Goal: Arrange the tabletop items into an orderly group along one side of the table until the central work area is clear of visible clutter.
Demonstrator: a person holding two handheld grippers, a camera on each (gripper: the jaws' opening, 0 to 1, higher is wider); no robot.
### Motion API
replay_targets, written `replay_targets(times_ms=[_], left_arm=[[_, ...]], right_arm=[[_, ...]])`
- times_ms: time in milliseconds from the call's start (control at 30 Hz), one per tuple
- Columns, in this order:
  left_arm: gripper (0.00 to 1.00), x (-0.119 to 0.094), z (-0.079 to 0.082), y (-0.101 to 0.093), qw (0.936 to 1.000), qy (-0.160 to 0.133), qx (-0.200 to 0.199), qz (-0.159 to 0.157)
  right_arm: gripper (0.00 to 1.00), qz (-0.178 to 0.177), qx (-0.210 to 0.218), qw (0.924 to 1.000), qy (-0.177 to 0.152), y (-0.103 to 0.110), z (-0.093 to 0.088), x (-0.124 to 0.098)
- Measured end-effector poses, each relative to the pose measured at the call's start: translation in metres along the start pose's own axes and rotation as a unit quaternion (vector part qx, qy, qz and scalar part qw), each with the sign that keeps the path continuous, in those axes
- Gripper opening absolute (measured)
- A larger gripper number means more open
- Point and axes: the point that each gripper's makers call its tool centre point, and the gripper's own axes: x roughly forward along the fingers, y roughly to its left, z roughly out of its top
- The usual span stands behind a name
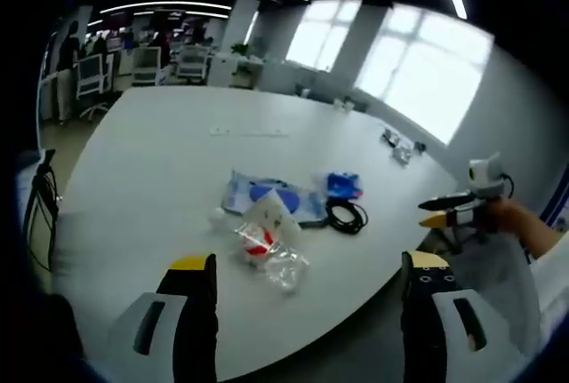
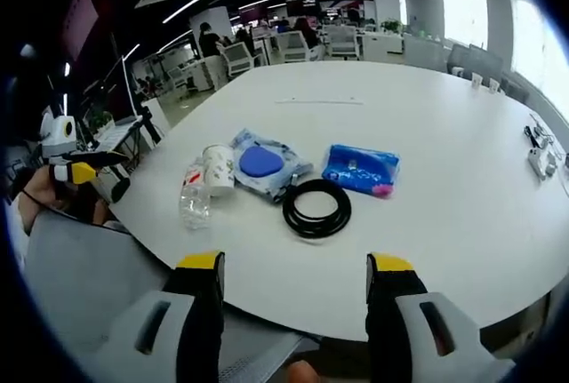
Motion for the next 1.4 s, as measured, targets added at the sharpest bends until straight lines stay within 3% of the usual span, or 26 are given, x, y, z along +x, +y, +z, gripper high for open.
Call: replay_targets(times_ms=[567, 1067, 1400], left_arm=[[0.81, 0.001, -0.007, 0.004, 0.9999, 0.014, -0.002, 0.003], [0.80, 0.005, -0.012, 0.015, 0.9992, 0.025, -0.031, 0.006], [0.80, 0.009, -0.003, 0.016, 0.9990, 0.024, -0.038, 0.004]], right_arm=[[0.62, 0.004, 0.000, 1.0000, -0.002, 0.000, 0.003, 0.003], [0.62, 0.017, -0.010, 0.9998, 0.004, 0.004, 0.006, 0.012], [0.61, 0.037, -0.029, 0.9989, 0.007, 0.017, 0.010, 0.020]])
